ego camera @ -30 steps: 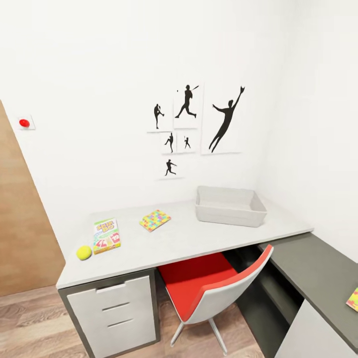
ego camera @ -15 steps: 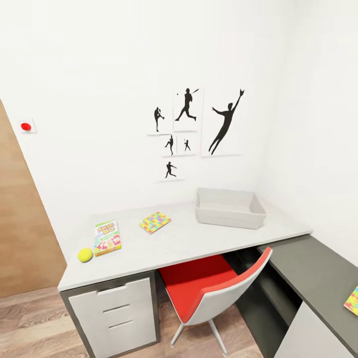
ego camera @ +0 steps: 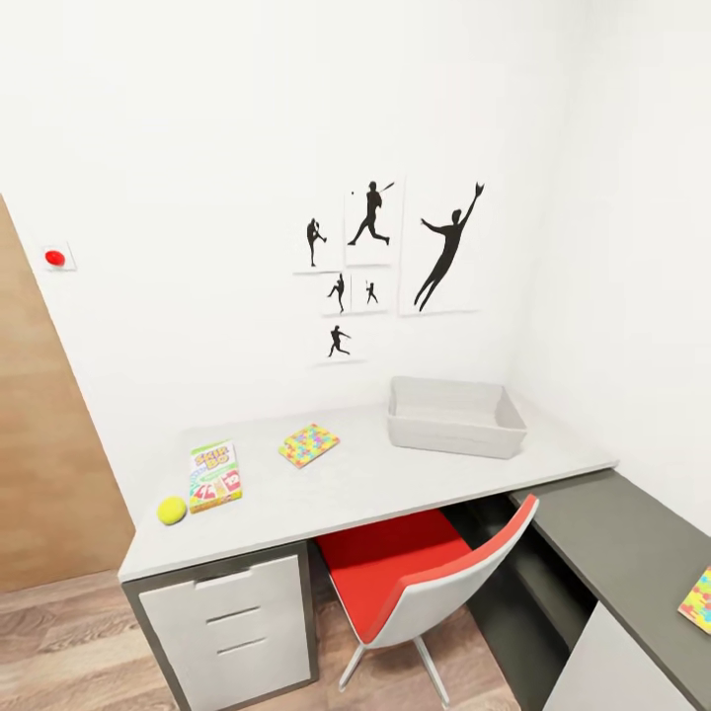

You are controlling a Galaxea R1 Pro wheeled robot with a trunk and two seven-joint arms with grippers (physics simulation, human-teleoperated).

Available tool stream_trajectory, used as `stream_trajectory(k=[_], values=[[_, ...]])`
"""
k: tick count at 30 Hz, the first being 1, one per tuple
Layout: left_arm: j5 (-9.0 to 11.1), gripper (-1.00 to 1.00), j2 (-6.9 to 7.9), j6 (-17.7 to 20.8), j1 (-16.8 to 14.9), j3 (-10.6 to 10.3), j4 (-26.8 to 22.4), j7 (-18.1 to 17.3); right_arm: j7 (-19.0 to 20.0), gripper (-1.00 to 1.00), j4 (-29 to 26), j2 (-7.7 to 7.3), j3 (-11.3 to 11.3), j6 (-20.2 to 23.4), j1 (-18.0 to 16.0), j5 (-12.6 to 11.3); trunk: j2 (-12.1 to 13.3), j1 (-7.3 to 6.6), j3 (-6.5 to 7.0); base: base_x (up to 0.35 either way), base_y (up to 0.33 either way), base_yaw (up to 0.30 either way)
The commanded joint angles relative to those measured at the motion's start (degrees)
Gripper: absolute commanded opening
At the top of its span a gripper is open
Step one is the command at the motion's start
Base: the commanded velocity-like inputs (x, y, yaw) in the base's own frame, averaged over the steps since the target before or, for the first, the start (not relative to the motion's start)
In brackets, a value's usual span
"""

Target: Put all the toys in the child's room - the three board games (two on the bed and one on the table), the two jigsaw puzzles on the table, and the tennis ball on the table - inside the toy box on the table in the child's room.

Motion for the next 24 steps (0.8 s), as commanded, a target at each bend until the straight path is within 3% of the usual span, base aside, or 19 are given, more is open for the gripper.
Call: stream_trajectory(k=[1,13,24], values=[[0.06,1.0,-0.02,0.15,-0.02,0.02,-0.11,0.1,0.08,1.0,0.0,0.0,-0.07,-0.26,-0.02,-0.09,0.36,-0.22,0.11,0.0,0.0,0.0],[0.04,1.0,0.01,-0.17,-0.06,-0.14,-0.11,-0.45,0.0,1.0,0.0,0.03,-0.1,-0.34,-0.02,-0.16,5.18,-2.86,2.27,0.0,0.0,0.0],[0.12,1.0,0.07,-0.24,-0.07,-0.1,-0.11,-4.26,0.1,1.0,0.0,-0.01,-0.1,-0.6,-0.02,-0.16,9.59,-5.27,4.24,0.0,0.0,0.0]])
